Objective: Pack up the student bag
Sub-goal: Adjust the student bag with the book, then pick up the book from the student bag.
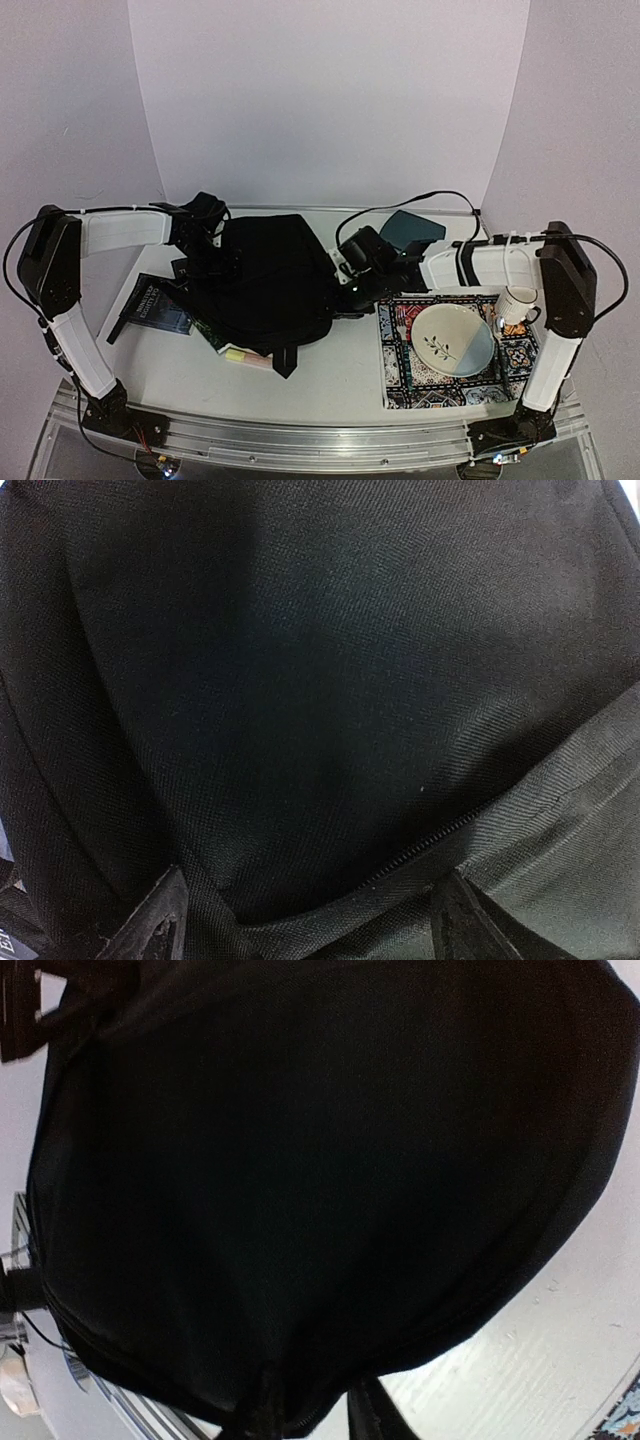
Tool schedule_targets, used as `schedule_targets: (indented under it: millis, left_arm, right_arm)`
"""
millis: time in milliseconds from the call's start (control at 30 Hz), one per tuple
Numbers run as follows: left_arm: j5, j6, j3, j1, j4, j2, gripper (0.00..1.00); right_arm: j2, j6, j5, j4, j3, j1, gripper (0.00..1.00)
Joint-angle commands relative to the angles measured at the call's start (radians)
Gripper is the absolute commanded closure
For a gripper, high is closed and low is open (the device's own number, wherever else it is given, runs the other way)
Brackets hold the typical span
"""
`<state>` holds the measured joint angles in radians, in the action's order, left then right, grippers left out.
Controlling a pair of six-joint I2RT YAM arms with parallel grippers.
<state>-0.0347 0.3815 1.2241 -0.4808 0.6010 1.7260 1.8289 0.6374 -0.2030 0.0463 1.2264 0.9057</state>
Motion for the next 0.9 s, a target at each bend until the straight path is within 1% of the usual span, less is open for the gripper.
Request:
schedule_targets:
  millis: [0,100,233,367,533,667,733,800,867]
  left_arm:
    - [-0.008,-0.029,0.057,0.007,-0.015,-0.043,0.14]
    - [0.02,-0.043,0.073,0.007,-0.015,-0.072,0.13]
    - [0.031,-0.047,0.101,0.007,-0.014,-0.106,0.13]
    - [0.084,-0.04,0.123,0.005,-0.014,-0.123,0.12]
    - [0.143,-0.004,0.139,0.002,-0.015,-0.118,0.14]
    - [0.175,0.015,0.156,-0.007,-0.015,-0.107,0.15]
    - [0.187,0.021,0.167,-0.013,-0.017,-0.1,0.15]
    - [0.198,0.025,0.178,-0.021,-0.018,-0.087,0.15]
    - [0.21,0.026,0.193,-0.031,-0.018,-0.073,0.16]
  right_arm:
    - [-0.09,-0.102,0.059,-0.135,0.048,-0.071,0.62]
    - [-0.074,-0.152,0.04,-0.152,0.093,-0.144,0.51]
    - [0.004,-0.184,0.004,-0.151,0.176,-0.212,0.42]
    - [0.124,-0.168,-0.02,-0.13,0.28,-0.232,0.28]
    - [0.273,-0.105,-0.041,-0.055,0.387,-0.232,0.19]
    - [0.364,-0.07,-0.019,-0.008,0.444,-0.232,0.18]
    - [0.403,-0.059,-0.031,0.022,0.461,-0.232,0.19]
    - [0.437,-0.053,-0.067,0.032,0.485,-0.232,0.24]
    - [0.457,-0.043,-0.115,0.034,0.507,-0.232,0.37]
